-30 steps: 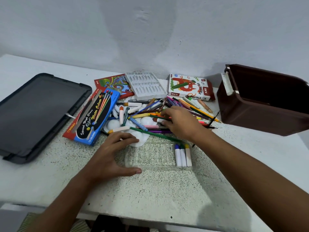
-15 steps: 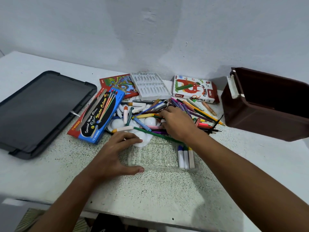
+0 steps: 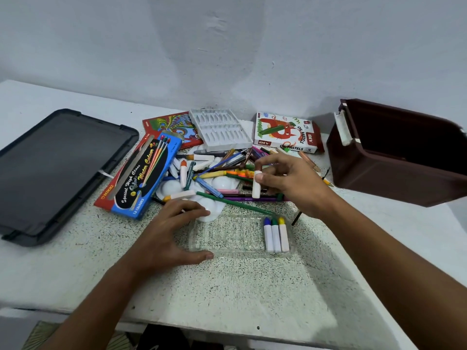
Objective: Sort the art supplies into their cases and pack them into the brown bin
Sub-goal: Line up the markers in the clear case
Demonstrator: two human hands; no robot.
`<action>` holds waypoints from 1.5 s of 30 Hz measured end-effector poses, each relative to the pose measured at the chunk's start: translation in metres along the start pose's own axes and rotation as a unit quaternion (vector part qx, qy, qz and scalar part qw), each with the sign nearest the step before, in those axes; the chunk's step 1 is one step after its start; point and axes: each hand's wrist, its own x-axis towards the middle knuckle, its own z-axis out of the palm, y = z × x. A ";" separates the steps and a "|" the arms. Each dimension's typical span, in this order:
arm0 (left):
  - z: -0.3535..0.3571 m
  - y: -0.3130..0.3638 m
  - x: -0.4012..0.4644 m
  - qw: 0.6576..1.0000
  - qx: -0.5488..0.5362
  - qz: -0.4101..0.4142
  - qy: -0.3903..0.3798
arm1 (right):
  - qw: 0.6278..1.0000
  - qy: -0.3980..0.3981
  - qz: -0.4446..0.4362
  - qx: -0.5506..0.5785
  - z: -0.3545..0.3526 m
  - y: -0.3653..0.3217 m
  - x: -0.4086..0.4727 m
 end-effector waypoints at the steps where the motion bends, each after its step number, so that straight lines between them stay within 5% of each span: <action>1: 0.000 0.000 0.000 1.000 0.001 0.001 -0.001 | 1.000 -0.001 0.003 -0.009 -0.002 0.001 -0.004; 8: -0.001 0.003 -0.001 1.000 0.011 -0.006 -0.003 | 0.975 -0.032 -0.011 -0.219 0.004 0.021 -0.030; 16: -0.001 0.005 -0.001 1.000 0.011 -0.012 -0.005 | 0.943 -0.051 -0.020 -0.329 0.004 0.026 -0.037; 39: -0.001 0.004 -0.001 1.000 0.012 -0.014 -0.013 | 0.919 -0.085 -0.034 -0.384 0.003 0.031 -0.042; 42: -0.002 0.005 -0.001 1.000 0.011 -0.012 -0.011 | 0.947 -0.042 -0.021 -0.318 -0.004 0.022 -0.030; 45: -0.002 0.005 -0.001 1.000 0.003 -0.020 -0.007 | 0.938 0.033 -0.024 -0.344 -0.019 0.019 -0.006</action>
